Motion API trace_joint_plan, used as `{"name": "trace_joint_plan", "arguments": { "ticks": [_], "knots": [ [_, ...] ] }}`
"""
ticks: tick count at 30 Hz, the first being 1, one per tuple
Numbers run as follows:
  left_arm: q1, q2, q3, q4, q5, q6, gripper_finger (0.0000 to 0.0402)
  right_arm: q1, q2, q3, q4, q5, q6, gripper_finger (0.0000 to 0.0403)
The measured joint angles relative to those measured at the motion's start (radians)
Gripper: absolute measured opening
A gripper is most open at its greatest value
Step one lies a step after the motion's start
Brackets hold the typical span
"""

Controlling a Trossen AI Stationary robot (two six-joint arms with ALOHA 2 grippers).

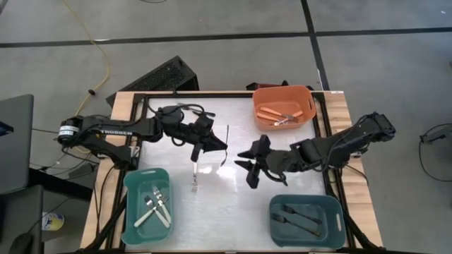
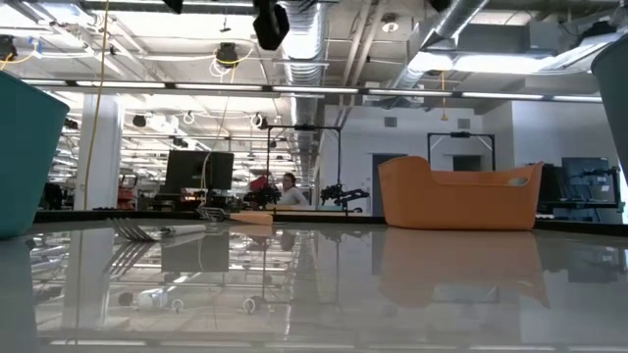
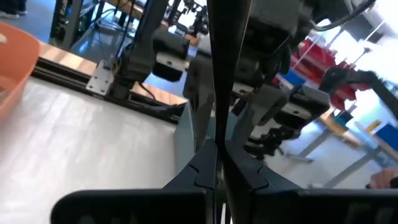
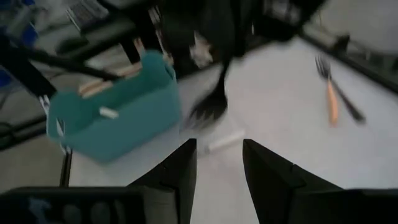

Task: Sort silverware by color (type)
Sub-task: Put the black fork into the blue bin

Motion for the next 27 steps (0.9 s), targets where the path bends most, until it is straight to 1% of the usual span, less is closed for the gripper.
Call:
{"name": "trace_joint_plan", "arguments": {
  "ticks": [3,6,12,14,19,23,27],
  "knots": [
    [-0.01,0.0,-0.034,0.035,-0.001,-0.032,0.0,-0.025,0.0,0.0,0.063,-0.001,-0.061,0.0152],
    [-0.024,0.0,-0.061,0.083,-0.001,-0.061,0.0,-0.046,0.0,0.0,0.081,-0.016,-0.083,0.0152],
    [-0.039,0.0,-0.063,0.124,-0.019,-0.058,0.0,-0.094,0.0,0.0,0.091,-0.182,-0.085,0.0152],
    [-0.039,0.0,-0.063,0.14,-0.044,-0.058,0.0,-0.104,0.0,0.0,0.093,-0.211,-0.085,0.0152],
    [-0.047,0.0,-0.063,0.141,-0.102,-0.049,0.0,-0.115,0.0,0.0,0.13,-0.221,-0.088,0.0152],
    [-0.064,0.0,-0.063,0.136,-0.103,-0.019,0.0,-0.115,0.0,0.0,0.155,-0.221,-0.091,0.0152],
    [-0.074,0.0,-0.063,0.136,-0.141,-0.013,0.0,-0.116,0.0,0.0,0.157,-0.216,-0.096,0.0152]
  ]
}}
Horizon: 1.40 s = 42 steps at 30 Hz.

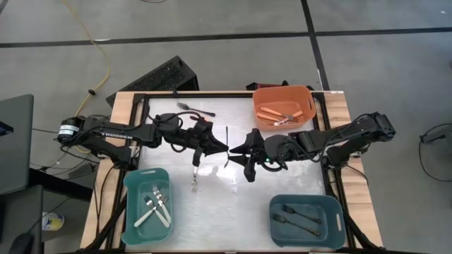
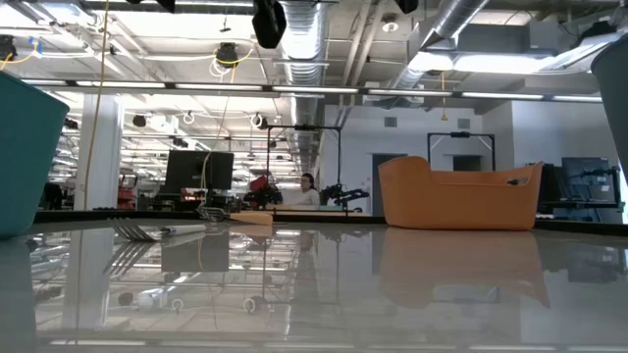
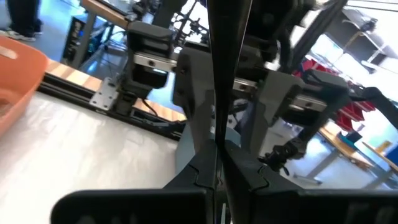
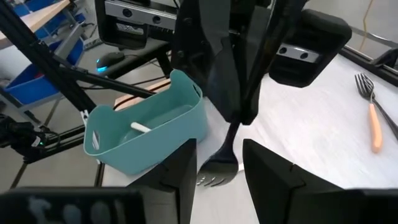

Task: Sort silverware by color (type)
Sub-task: Put the black fork into the blue bin

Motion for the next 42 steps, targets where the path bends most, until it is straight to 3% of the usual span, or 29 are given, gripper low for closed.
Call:
{"name": "trace_joint_plan", "arguments": {
  "ticks": [11,17,35,42],
  "knots": [
    [-0.001,0.0,0.0,0.0,-0.002,-0.001,0.0,-0.045,0.0,0.0,0.01,-0.002,-0.046,0.0152],
    [-0.002,0.0,0.0,0.004,0.001,0.0,0.0,-0.073,0.0,0.0,0.048,-0.109,-0.081,0.0152],
    [0.021,0.0,-0.001,0.104,-0.026,0.022,0.0,-0.097,0.0,0.0,0.049,-0.132,-0.093,0.0151],
    [0.022,0.0,-0.001,0.1,-0.03,0.027,0.0,-0.107,0.0,0.0,0.054,-0.132,-0.097,0.0115]
  ]
}}
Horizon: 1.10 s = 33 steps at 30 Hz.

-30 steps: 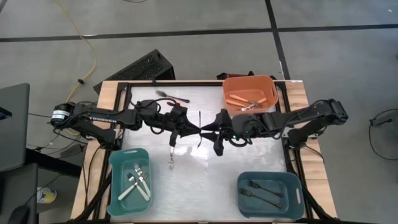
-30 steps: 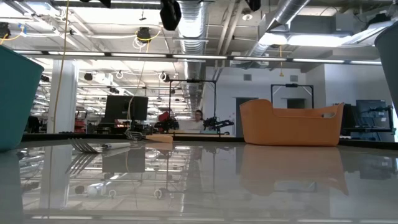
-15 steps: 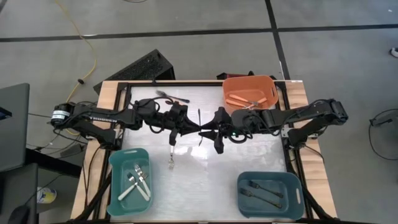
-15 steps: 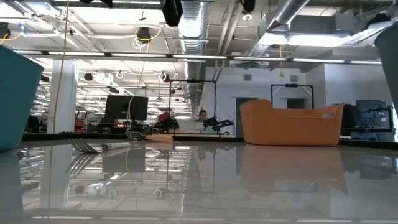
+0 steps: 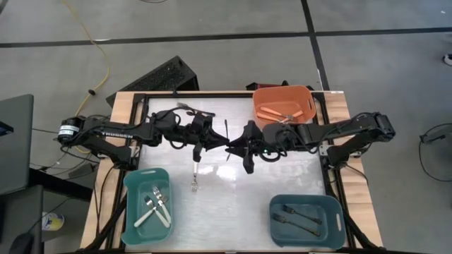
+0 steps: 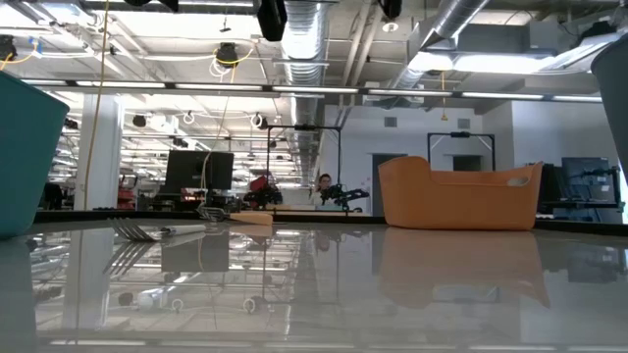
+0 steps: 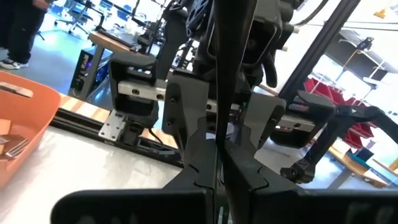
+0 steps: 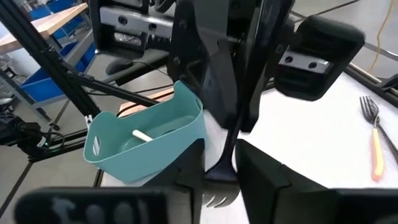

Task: Sort silverware by color (type)
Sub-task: Put the black fork into the blue bin

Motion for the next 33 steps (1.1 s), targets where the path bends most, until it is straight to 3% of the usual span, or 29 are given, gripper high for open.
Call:
{"name": "trace_joint_plan", "arguments": {
  "ticks": [8,18,26,33],
  "knots": [
    [-0.001,0.0,0.0,-0.031,-0.024,0.014,0.0006,-0.009,0.0,0.0,-0.003,0.007,-0.008,0.0026],
    [0.016,-0.002,0.0,-0.063,-0.009,0.071,0.006,0.009,-0.005,0.0,-0.063,0.007,0.012,0.0026],
    [0.084,-0.035,0.002,-0.303,0.186,0.075,0.0094,0.085,-0.09,-0.001,-0.3,0.002,0.193,0.0026],
    [0.094,-0.035,0.002,-0.49,0.204,0.09,0.0096,0.274,-0.156,-0.001,-0.566,-0.209,0.459,0.0026]
  ]
}}
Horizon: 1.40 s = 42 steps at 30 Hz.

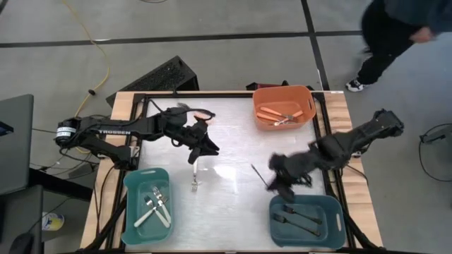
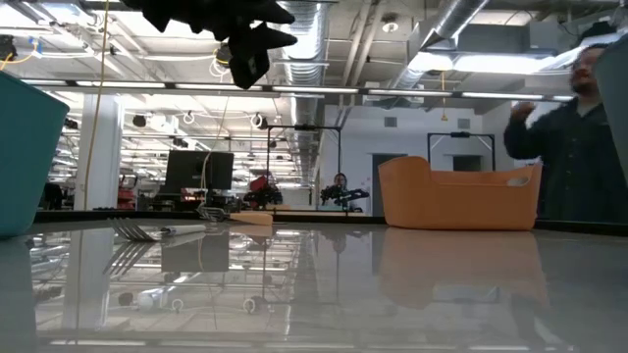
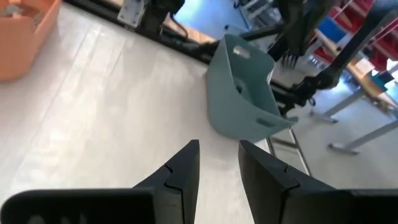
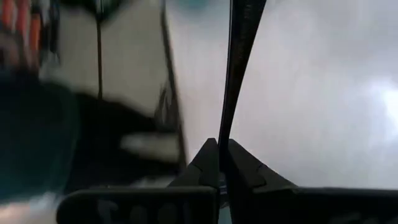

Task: Sort silverware by color (type)
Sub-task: Put the black fork into the blue bin

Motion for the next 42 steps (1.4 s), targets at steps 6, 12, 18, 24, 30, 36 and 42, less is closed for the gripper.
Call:
{"name": "trace_joint_plan", "arguments": {
  "ticks": [6,12,18,24,30,36,42],
  "knots": [
    [-0.003,0.0,0.0,-0.017,-0.001,0.024,0.0096,0.216,-0.004,0.0,-0.18,-0.11,0.251,0.0032],
    [-0.003,0.0,0.0,-0.018,-0.015,0.047,0.0096,0.365,-0.003,0.0,-0.249,-0.16,0.485,0.0034],
    [-0.003,0.0,0.0,-0.018,-0.041,0.068,0.0095,0.448,0.022,0.001,-0.32,-0.17,0.552,0.0034],
    [-0.003,0.0,0.0,-0.018,-0.088,0.074,0.0095,0.471,0.106,0.001,-0.338,-0.237,0.484,0.0034],
    [-0.003,0.0,0.0,-0.018,-0.144,0.086,0.0095,0.451,0.199,0.001,-0.37,-0.247,0.373,0.0034],
    [-0.003,0.0,0.0,-0.018,-0.15,0.082,0.0095,0.396,0.288,0.001,-0.368,-0.277,0.285,0.0037],
    [-0.003,0.0,0.0,-0.021,-0.146,0.065,0.0095,0.394,0.352,0.001,-0.371,-0.294,0.254,0.0053]
  ]
}}
